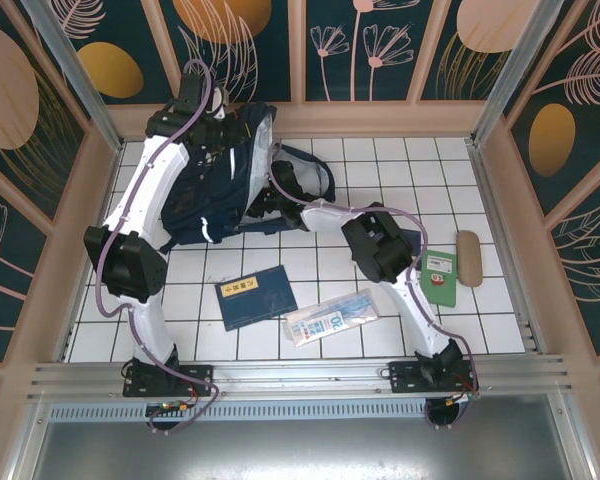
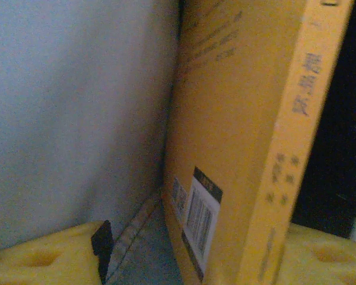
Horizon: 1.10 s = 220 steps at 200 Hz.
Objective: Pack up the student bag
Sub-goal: Place the book in the student bag, then close the student bag at the top-center of the table.
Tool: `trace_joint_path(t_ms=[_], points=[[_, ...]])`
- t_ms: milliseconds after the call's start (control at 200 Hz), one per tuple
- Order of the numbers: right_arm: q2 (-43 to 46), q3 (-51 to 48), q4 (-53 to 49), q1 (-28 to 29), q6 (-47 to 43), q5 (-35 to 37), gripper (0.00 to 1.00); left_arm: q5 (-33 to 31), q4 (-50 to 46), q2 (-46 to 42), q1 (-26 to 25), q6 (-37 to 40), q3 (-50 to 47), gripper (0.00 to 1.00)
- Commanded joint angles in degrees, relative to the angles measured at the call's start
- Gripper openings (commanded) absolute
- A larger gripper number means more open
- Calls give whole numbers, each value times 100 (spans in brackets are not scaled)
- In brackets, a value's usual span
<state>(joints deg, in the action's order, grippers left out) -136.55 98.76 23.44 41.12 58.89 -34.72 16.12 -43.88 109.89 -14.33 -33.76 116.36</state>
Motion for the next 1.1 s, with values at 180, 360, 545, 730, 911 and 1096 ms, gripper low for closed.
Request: trace_joint_path(t_ms=[180,360,545,730,911,1096], points=[[925,-780,-429,-183,-590,-31,68,182,1152,-506,71,-156,-589,0],[944,-919,-506,-230,-588,-104,60,251,1320,-555,76,-227,-836,0],[1582,-1362,-864,-409,-985,270,64,300,1511,-538,73,-271,-1171,0],[2459,-2013,-1504,-737,-1460,743,66,201,1838,-591,76,-309,-1868,0],[3485,-2938,-2059,-1147,-1833,1396,67,280,2251,-513,64,-398,-2499,11],[4500,-3877,-2689,-1625,-1949,2106,67,329,2454,-411,-79,-446,-2691,40]])
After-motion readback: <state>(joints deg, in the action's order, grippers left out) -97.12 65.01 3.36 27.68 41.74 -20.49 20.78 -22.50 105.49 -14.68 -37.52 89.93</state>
